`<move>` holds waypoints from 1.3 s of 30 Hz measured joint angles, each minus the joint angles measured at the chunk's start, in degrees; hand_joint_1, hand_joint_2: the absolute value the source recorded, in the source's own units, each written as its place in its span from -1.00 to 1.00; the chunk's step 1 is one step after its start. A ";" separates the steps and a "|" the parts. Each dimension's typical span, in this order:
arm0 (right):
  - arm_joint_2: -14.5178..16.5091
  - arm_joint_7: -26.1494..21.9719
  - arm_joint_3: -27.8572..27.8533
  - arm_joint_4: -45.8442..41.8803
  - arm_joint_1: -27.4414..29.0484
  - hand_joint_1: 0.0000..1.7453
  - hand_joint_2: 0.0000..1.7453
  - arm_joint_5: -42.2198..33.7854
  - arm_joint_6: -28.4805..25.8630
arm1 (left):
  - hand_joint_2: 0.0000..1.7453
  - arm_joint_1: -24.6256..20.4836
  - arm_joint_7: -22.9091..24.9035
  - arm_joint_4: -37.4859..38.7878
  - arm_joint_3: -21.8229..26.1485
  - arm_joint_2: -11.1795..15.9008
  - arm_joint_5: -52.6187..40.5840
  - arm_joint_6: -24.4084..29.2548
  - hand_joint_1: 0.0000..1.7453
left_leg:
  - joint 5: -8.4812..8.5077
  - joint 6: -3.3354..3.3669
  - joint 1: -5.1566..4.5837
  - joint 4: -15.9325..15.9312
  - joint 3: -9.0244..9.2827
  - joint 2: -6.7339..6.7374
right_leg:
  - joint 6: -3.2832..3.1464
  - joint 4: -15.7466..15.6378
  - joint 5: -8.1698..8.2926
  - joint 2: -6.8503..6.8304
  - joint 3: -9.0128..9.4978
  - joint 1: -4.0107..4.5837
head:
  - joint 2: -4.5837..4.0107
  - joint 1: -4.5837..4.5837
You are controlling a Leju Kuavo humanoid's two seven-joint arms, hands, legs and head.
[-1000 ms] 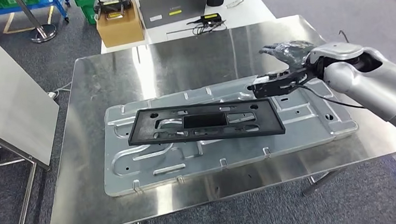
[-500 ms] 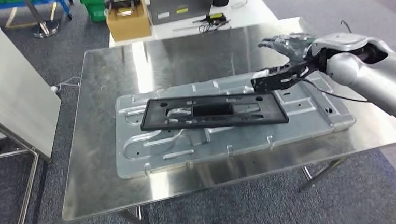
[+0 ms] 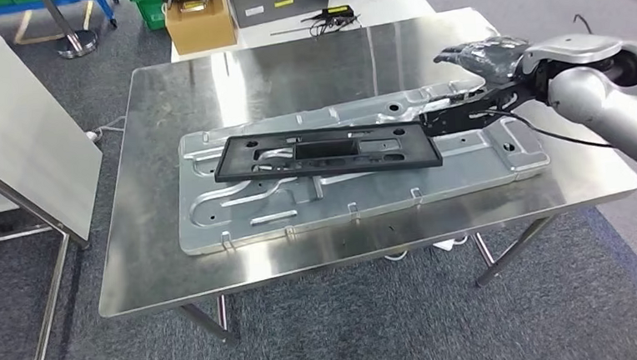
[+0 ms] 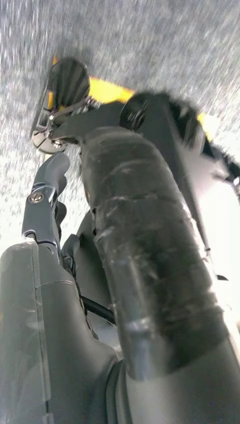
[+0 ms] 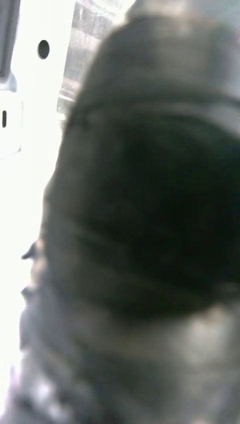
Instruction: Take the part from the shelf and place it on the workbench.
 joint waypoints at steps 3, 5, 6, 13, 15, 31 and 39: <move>-0.05 0.12 0.17 -0.26 -1.15 -1.00 -1.00 -0.12 0.16 | -1.00 0.07 0.01 0.00 0.00 0.00 0.04 -0.21 -1.00 | -6.72 -0.62 0.13 9.95 -1.72 0.00 | -0.58 0.01 1.79 -0.12 -2.17 0.22 | -0.01 -0.04; -0.10 0.16 0.28 -0.32 -1.66 -1.00 -1.00 -0.33 0.43 | -1.00 0.00 -0.01 0.00 0.00 0.02 0.07 -0.31 -1.00 | -5.46 -0.56 0.15 10.95 0.30 0.00 | -0.55 0.09 2.89 -0.10 -3.57 0.36 | -0.01 -0.04; -0.14 0.16 0.32 -0.37 -1.91 -1.00 -1.00 -0.50 0.59 | -1.00 -0.02 -0.05 0.00 0.00 0.03 0.08 -0.34 -1.00 | -3.94 -0.24 0.09 8.57 2.62 -0.01 | -0.50 0.13 3.38 -0.05 -4.15 0.43 | -0.01 -0.05; -1.11 0.16 0.34 -0.65 -4.02 -1.00 -1.00 -1.06 1.56 | -1.00 -0.24 -0.54 0.00 -0.02 0.54 0.14 -0.51 -1.00 | -1.57 2.53 -0.69 -7.88 12.65 0.28 | 1.33 -0.76 6.35 -0.21 -5.77 0.51 | 0.00 -0.02; -1.43 0.10 0.38 -0.67 -4.54 -1.00 -1.00 -1.13 1.70 | -1.00 -0.22 -0.58 0.00 -0.02 0.47 0.14 -0.55 -1.00 | 0.31 3.01 -0.28 -8.88 11.69 0.75 | 1.76 1.96 2.58 0.12 -6.92 0.55 | -0.01 0.01; -2.45 -0.07 1.46 -0.92 -5.25 -1.00 -1.00 -1.41 2.09 | -1.00 0.04 -0.64 0.00 -0.07 0.52 0.12 -0.64 -1.00 | -1.33 -0.38 0.70 1.75 -1.14 0.66 | 0.82 1.63 -0.15 0.16 -1.68 -0.99 | -0.01 -0.12; -3.63 -0.61 1.96 -1.06 -5.62 -1.00 -1.00 -2.00 2.27 | -1.00 -0.27 -0.63 0.03 -0.15 0.95 0.11 -0.94 -1.00 | -2.55 5.82 -2.57 -0.61 9.51 0.15 | -0.08 1.26 3.76 0.41 -5.44 1.07 | -0.01 -0.09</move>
